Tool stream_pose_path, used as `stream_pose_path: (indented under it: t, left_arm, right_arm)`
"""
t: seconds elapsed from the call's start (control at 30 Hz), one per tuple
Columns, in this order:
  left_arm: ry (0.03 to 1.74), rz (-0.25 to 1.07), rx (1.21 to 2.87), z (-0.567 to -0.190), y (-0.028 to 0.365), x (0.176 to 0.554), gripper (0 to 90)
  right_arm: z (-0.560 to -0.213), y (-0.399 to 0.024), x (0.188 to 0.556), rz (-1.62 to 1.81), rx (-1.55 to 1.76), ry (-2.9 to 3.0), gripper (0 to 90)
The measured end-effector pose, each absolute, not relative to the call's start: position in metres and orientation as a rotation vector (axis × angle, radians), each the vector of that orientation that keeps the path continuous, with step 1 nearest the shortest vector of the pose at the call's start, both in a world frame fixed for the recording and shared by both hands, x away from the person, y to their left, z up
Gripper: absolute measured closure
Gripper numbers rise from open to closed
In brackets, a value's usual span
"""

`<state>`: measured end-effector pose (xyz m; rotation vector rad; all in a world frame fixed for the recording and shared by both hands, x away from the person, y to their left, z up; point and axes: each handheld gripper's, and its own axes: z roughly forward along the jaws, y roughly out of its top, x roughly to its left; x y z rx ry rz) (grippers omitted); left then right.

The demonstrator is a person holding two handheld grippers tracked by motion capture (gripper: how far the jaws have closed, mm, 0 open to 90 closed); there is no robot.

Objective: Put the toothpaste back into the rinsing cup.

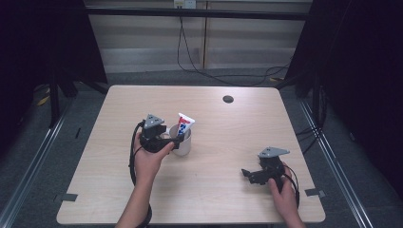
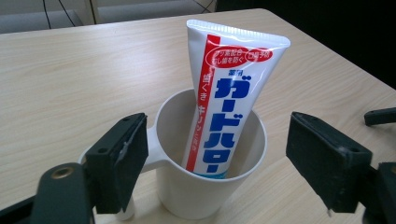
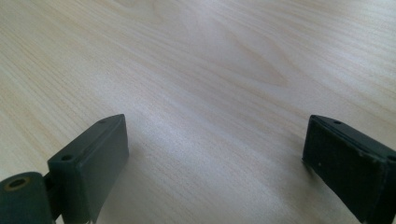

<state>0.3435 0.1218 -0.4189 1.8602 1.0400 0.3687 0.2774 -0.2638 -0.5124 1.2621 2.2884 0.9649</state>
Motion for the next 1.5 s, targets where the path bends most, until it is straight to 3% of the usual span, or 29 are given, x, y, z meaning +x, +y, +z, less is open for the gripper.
stream_pose_path:
  t: [0.23,1.5]
  left_arm:
    - [1.032,0.36,1.851,-0.417,0.125,0.341,16.5]
    - [0.972,0.358,1.871,-0.427,0.144,0.318,16.2]
  right_arm:
    - [-0.512,-0.264,0.277,0.965,1.262,2.288,6.3]
    - [-0.513,-0.264,0.278,0.966,1.258,2.29,6.2]
